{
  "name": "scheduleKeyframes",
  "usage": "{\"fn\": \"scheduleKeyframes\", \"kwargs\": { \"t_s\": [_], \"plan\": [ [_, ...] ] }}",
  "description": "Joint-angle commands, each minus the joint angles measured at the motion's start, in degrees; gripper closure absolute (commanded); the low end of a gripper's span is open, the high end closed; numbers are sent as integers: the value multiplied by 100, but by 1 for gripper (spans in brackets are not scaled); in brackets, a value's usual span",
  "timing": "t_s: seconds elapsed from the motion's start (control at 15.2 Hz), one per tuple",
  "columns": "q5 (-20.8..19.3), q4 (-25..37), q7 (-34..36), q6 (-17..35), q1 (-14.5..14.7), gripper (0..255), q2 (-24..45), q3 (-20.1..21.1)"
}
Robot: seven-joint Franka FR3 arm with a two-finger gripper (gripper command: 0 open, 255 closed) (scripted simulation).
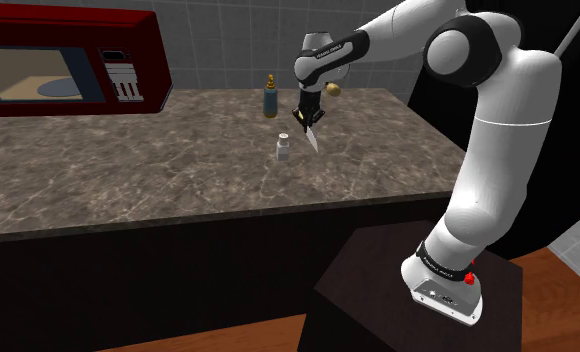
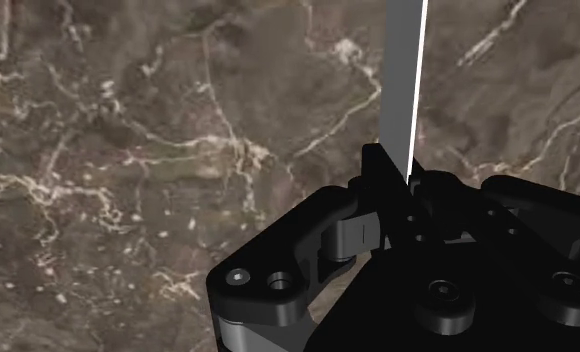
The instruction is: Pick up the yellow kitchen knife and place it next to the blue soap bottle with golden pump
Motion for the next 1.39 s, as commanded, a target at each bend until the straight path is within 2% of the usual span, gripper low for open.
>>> {"fn": "scheduleKeyframes", "kwargs": {
  "t_s": [0.0, 0.13, 0.2, 0.53, 0.79, 1.32],
  "plan": [
    [0, -1, 0, 2, 0, 255, 1, 0],
    [0, -1, 0, 2, 0, 255, 1, 0],
    [0, -1, 0, 2, 0, 0, 1, 0],
    [0, -1, 0, 2, 0, 0, 1, 0],
    [-38, 424, 25, -655, 3, 0, -233, -14],
    [-38, 424, 25, -655, 3, 0, -233, -14]
  ]
}}
